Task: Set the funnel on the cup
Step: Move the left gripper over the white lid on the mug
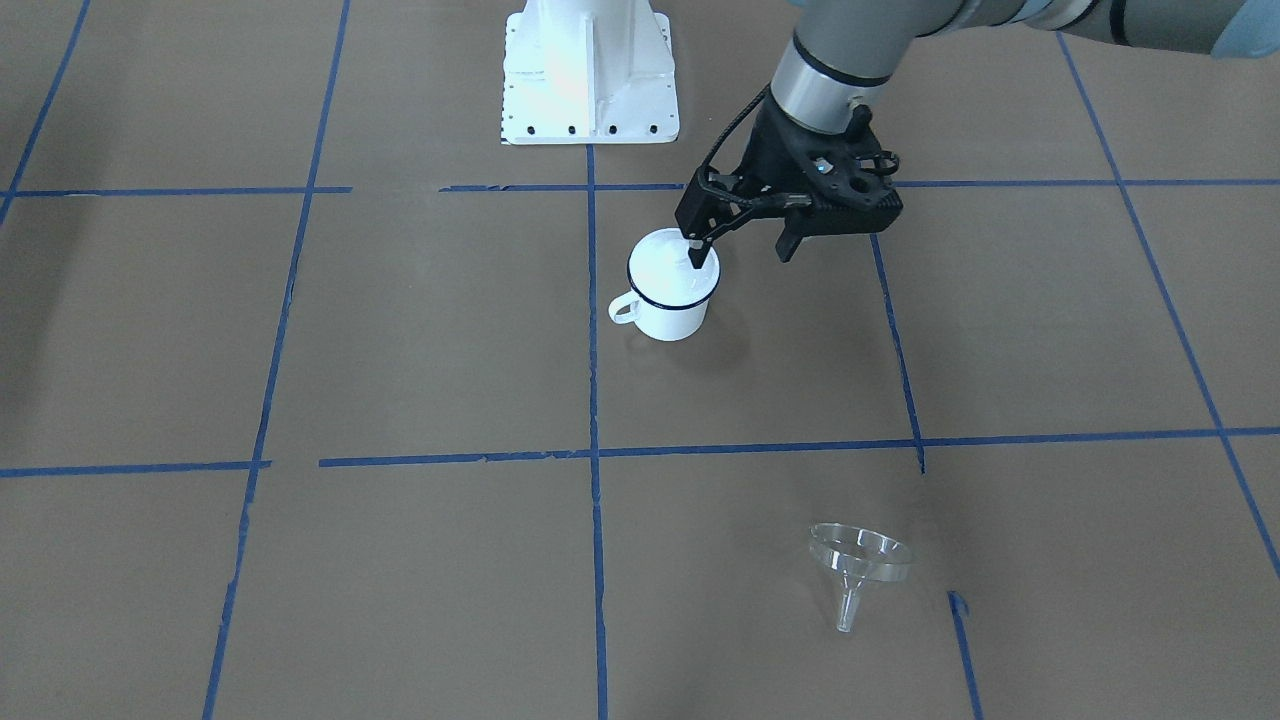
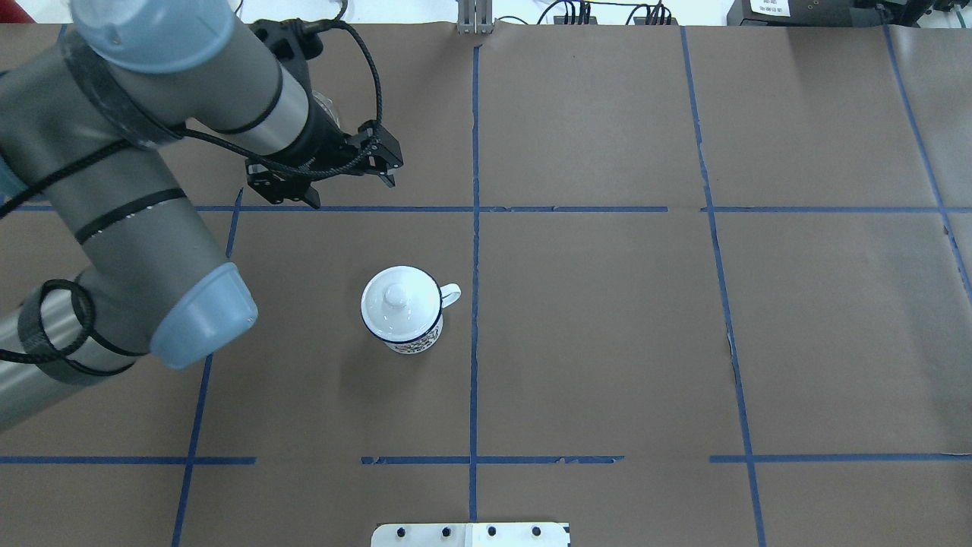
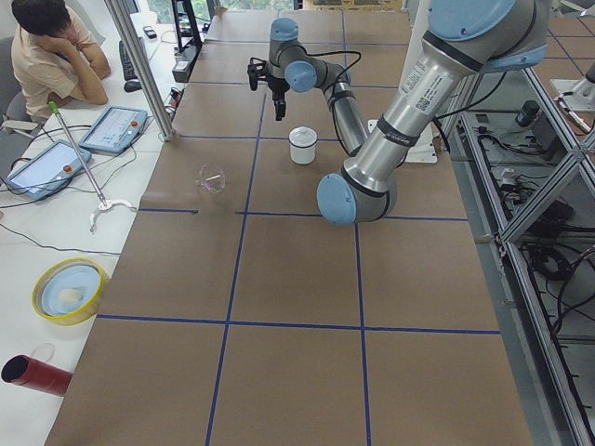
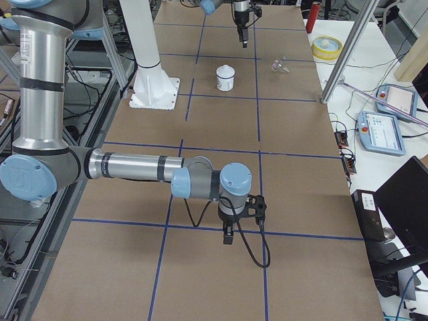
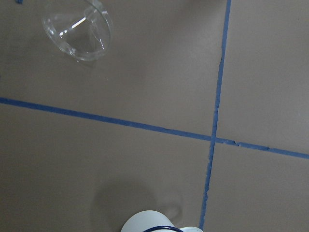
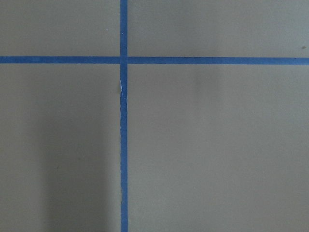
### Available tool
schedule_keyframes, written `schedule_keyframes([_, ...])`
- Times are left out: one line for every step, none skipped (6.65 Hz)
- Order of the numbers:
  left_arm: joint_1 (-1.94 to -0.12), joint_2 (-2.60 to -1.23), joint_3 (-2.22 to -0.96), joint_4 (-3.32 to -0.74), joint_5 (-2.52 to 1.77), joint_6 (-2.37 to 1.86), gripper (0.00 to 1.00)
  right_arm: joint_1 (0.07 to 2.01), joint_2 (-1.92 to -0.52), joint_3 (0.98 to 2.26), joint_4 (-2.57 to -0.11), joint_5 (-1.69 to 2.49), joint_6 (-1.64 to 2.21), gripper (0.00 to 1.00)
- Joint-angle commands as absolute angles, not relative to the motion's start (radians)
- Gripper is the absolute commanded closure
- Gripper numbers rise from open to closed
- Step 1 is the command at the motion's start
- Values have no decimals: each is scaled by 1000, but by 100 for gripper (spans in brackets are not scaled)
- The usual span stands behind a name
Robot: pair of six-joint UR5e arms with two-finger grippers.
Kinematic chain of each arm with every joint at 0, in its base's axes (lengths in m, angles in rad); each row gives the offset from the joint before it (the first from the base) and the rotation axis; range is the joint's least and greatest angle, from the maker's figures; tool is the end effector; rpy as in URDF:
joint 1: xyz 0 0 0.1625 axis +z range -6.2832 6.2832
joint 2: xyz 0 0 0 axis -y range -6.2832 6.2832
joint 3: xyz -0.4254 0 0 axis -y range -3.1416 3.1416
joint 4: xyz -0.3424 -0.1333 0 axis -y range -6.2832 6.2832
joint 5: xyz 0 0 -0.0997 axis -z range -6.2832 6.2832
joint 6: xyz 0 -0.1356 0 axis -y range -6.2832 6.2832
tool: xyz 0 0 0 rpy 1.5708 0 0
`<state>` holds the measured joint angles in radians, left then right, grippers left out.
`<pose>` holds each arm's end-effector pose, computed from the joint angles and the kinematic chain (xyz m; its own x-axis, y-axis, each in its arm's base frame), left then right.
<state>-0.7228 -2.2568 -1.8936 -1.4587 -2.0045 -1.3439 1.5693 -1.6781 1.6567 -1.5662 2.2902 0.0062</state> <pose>0.4072 -0.4609 0.2008 0.5357 -0.2004 -0.8203 0.2396 0.9676 -0.0798 0.0434 -0.3948 0.6964 0.7522 0.0161 0.6587 -0.0032 0.9998 -0.0209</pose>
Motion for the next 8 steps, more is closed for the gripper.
schedule_keyframes([-644,-2270,-1833,-1450,-1933,-1381,0,1569,-1678,1657,-1566,2290,6,0])
schedule_keyframes([-629,-2269,-1807,-1447,-1933,-1381,0,1569,-1678,1657,-1566,2290,6,0])
schedule_keyframes([-617,-2269,-1795,-1442,-1933,-1381,0,1569,-1678,1657,-1566,2290,6,0])
schedule_keyframes([-608,-2270,-1796,-1440,-1934,-1381,0,1569,-1677,1657,-1566,2290,6,0])
schedule_keyframes([-594,-2270,-1795,-1440,-1936,-1382,0,1569,-1678,1657,-1566,2290,6,0])
schedule_keyframes([-578,-2270,-1796,-1440,-1936,-1384,0,1569,-1678,1657,-1566,2290,6,0])
schedule_keyframes([-572,-2272,-1798,-1437,-1936,-1390,0,1569,-1678,1657,-1566,2290,6,0])
schedule_keyframes([-560,-2272,-1799,-1436,-1937,-1391,0,1569,-1678,1657,-1566,2290,6,0])
